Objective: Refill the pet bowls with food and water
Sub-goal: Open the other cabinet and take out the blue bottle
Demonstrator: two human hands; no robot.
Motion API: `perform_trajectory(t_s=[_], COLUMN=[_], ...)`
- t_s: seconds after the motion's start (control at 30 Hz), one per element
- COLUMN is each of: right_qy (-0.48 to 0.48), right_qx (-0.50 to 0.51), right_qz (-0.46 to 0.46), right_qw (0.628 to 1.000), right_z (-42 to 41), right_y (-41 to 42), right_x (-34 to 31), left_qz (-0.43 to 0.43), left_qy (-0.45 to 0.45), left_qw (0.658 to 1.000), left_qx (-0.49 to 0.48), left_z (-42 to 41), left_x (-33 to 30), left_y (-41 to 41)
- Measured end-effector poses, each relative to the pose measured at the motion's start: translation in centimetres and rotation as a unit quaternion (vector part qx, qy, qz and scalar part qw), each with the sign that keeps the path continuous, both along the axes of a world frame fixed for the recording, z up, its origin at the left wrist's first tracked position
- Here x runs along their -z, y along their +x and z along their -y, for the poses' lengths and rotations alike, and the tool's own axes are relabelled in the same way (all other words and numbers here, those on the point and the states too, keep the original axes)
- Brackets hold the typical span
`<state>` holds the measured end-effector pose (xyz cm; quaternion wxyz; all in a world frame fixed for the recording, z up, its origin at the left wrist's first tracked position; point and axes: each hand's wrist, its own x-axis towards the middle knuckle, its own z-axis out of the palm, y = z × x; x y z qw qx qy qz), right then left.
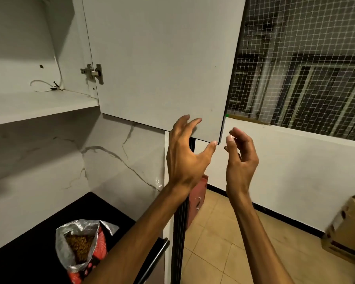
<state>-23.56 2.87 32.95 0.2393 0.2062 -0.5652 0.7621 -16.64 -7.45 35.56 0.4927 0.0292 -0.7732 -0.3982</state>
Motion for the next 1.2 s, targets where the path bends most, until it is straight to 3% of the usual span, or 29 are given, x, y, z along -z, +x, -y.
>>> perform_trajectory(t_s=[0.17,0.6,1.2], right_qy=[0.025,0.027,0.046], right_qx=[-0.050,-0.071,-0.157], right_qz=[-0.015,-0.034,-0.100], right_qw=[0.998,0.997,0.981], right_z=[0.8,0.2,0.7], right_y=[-0.8,-0.6,4.3], right_x=[-0.8,-1.5,-1.2], left_qz=[0.014,0.036,-0.039], left_qy=[0.016,0.037,0.087], left_qw=[1.000,0.999,0.995], left_qx=[-0.004,0.015,0.033], left_z=[-0.7,-0.8,2.3], left_x=[-1.1,-0.4,1.3], left_y=[-1.4,-0.6,5.9])
